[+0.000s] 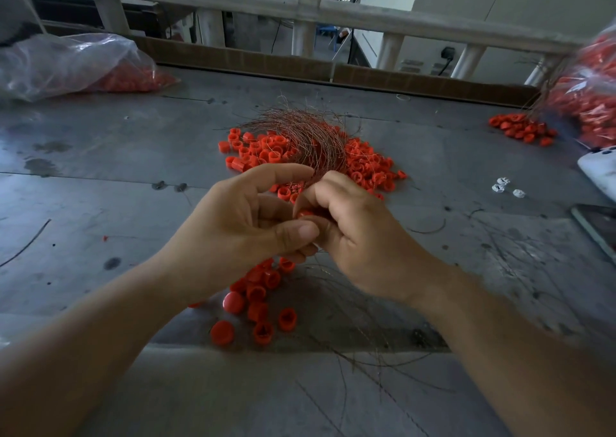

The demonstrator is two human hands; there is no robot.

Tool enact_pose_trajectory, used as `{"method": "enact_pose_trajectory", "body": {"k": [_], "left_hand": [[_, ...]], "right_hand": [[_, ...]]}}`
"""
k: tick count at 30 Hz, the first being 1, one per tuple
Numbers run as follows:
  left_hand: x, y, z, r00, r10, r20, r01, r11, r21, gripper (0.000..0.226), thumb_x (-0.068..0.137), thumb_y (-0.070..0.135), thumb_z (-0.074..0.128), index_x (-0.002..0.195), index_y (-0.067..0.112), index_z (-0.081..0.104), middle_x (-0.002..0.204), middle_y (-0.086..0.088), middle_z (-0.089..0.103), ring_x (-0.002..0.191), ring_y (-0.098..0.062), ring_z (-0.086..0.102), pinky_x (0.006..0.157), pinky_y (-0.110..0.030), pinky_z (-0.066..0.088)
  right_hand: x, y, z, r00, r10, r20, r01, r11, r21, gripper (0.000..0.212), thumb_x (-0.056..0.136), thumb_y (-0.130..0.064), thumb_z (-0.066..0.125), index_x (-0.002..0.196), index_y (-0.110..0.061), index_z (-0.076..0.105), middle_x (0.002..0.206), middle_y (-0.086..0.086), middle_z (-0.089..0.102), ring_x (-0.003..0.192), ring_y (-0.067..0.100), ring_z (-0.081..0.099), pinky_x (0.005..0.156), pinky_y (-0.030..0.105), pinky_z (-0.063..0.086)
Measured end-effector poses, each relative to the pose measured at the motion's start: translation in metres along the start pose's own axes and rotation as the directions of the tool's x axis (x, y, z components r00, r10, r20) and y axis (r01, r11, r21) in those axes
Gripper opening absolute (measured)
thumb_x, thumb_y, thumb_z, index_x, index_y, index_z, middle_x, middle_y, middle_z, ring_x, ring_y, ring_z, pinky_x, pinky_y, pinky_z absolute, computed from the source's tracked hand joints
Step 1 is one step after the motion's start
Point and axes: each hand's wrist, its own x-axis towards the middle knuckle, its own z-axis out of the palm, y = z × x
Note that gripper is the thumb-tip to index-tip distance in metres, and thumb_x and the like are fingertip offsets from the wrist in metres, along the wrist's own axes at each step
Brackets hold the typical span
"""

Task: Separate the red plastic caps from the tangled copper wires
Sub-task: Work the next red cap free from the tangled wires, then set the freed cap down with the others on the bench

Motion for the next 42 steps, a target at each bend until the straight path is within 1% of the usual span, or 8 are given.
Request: {"method": "enact_pose_trajectory", "body": {"k": [3,9,14,20,25,28,34,42], "left_hand": [[0.000,-0.001,0.002,1.000,0.005,-0.025,-0.005,1.000,0.014,0.061,0.053,0.032,0.070,0.112,0.028,0.051,0.071,-0.007,0.071,0.061,-0.017,0.068,0.058,-0.020,0.053],[-0.003,0.000,0.005,0.998,0.043,-0.046,-0.044,0.999,-0.030,0.069,0.054,0.027,0.069,0.119,0.026,0.048,0.070,-0.010,0.071,0.062,-0.019,0.069,0.057,-0.023,0.054],[-0.004,0.003,0.007,0.997,0.050,-0.064,-0.053,0.998,-0.044,0.069,0.055,0.024,0.068,0.121,0.025,0.047,0.068,-0.009,0.071,0.059,-0.018,0.069,0.056,-0.023,0.054],[0.000,0.003,0.002,0.999,-0.041,-0.008,0.040,0.989,-0.141,0.073,0.057,0.025,0.084,0.121,0.020,0.051,0.076,-0.016,0.071,0.067,-0.024,0.070,0.057,-0.023,0.054],[0.004,0.003,-0.005,0.997,-0.083,-0.009,0.077,0.960,-0.268,0.060,0.061,0.001,0.075,0.116,0.014,0.054,0.075,-0.016,0.071,0.067,-0.024,0.070,0.058,-0.024,0.055],[0.004,0.004,-0.004,0.995,-0.085,-0.043,0.072,0.967,-0.244,0.052,0.061,0.010,0.064,0.112,0.016,0.055,0.072,-0.012,0.071,0.065,-0.020,0.070,0.056,-0.022,0.055],[0.003,0.006,-0.004,0.994,-0.088,-0.062,0.072,0.971,-0.230,0.054,0.058,0.016,0.064,0.111,0.018,0.056,0.070,-0.012,0.071,0.062,-0.020,0.070,0.054,-0.022,0.055],[0.004,0.005,-0.003,0.993,-0.099,-0.058,0.085,0.974,-0.210,0.054,0.057,0.020,0.066,0.110,0.018,0.056,0.074,-0.017,0.071,0.060,-0.020,0.070,0.052,-0.021,0.054]], "right_hand": [[0.000,-0.002,0.003,1.000,0.007,0.000,-0.007,0.999,-0.051,0.004,0.092,-0.008,0.051,0.090,-0.007,0.054,0.087,-0.004,0.044,0.075,0.011,0.048,0.068,0.031,0.048],[-0.002,-0.008,0.005,0.998,-0.031,-0.050,0.025,0.994,-0.107,0.006,0.086,0.001,0.051,0.090,-0.001,0.055,0.088,0.002,0.046,0.076,0.018,0.050,0.066,0.042,0.047],[-0.003,-0.009,0.004,0.996,-0.043,-0.073,0.038,0.996,-0.076,0.006,0.084,0.000,0.051,0.088,-0.003,0.056,0.087,0.000,0.048,0.076,0.016,0.051,0.066,0.038,0.049],[0.001,-0.001,0.000,0.998,0.000,-0.062,0.008,0.992,0.127,0.015,0.085,-0.016,0.062,0.082,-0.027,0.052,0.082,-0.013,0.047,0.073,-0.001,0.050,0.064,0.011,0.042],[0.002,0.002,-0.007,0.992,0.006,-0.127,0.034,0.950,0.309,0.017,0.072,-0.031,0.064,0.088,-0.030,0.060,0.080,-0.014,0.052,0.076,-0.005,0.054,0.063,0.010,0.044],[0.002,0.003,-0.010,0.995,-0.013,-0.100,0.043,0.954,0.298,0.023,0.071,-0.030,0.064,0.094,-0.030,0.060,0.084,-0.013,0.053,0.080,-0.004,0.056,0.066,0.010,0.045],[0.001,0.006,-0.012,0.994,-0.026,-0.102,0.053,0.960,0.275,0.026,0.083,-0.015,0.056,0.106,-0.027,0.057,0.086,-0.012,0.057,0.083,-0.002,0.058,0.074,0.014,0.048],[0.002,0.005,-0.008,0.998,0.022,-0.055,-0.004,0.949,0.314,0.020,0.087,-0.018,0.048,0.096,-0.030,0.060,0.085,-0.012,0.058,0.078,0.000,0.057,0.068,0.017,0.049]]}}
